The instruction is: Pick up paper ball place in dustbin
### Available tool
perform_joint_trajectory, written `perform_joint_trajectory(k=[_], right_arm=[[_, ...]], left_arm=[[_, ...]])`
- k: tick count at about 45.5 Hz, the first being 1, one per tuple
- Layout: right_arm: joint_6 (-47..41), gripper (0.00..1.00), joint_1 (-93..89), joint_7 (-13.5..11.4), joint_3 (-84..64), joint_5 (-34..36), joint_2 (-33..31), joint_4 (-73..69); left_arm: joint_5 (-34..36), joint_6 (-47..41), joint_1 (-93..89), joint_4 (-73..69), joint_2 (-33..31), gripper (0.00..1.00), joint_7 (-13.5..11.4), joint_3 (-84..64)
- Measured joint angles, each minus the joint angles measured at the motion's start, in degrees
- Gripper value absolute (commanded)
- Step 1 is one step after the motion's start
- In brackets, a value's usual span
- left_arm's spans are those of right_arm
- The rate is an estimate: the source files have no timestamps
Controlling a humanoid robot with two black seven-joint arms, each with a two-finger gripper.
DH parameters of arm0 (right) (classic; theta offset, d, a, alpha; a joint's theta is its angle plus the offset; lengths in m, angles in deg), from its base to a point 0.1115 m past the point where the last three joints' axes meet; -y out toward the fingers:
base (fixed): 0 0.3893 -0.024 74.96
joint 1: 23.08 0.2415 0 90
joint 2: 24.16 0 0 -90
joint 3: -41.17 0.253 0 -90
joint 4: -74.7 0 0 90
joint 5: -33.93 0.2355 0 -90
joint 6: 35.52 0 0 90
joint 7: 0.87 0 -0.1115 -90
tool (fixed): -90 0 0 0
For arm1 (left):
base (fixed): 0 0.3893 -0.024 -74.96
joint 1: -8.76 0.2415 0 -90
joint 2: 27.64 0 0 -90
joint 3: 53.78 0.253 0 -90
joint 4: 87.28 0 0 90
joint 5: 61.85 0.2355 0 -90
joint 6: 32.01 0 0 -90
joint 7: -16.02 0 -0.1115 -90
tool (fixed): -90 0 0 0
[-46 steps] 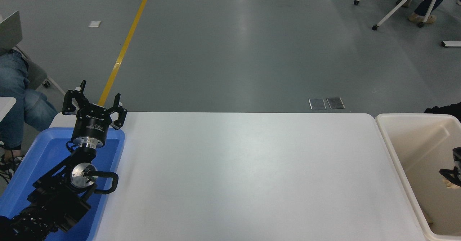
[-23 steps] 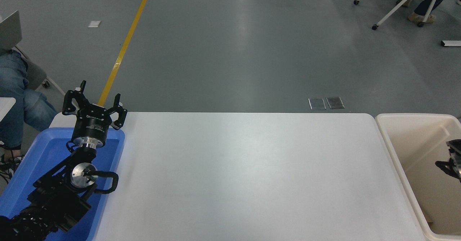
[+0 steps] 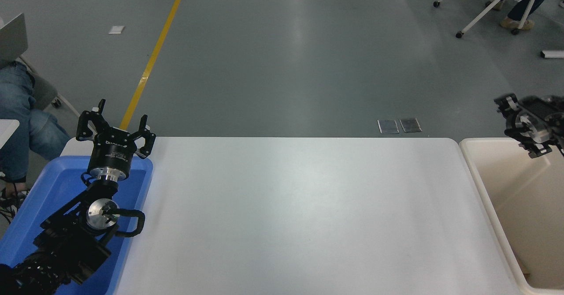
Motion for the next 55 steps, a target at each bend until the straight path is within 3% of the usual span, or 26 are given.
perform_joint_trajectory(k=[14, 36, 55], right_arm=[[-13.06, 1.0, 15.17, -0.2, -3.17, -3.73, 2.4, -14.01], [-30.23, 1.0, 33.8, -0.2, -4.0, -5.9, -5.01, -40.56], [-34.83, 1.0, 40.02, -0.27, -4.09, -7.89, -8.63, -47.4]], left_arm=[[-0.01, 0.0, 0.0, -0.01, 0.0, 0.99, 0.0, 0.0], [0.0, 0.0, 0.0, -0.01, 0.0, 0.99, 0.0, 0.03], [-0.02, 0.0, 0.0, -0.02, 0.0, 0.99, 0.0, 0.02]])
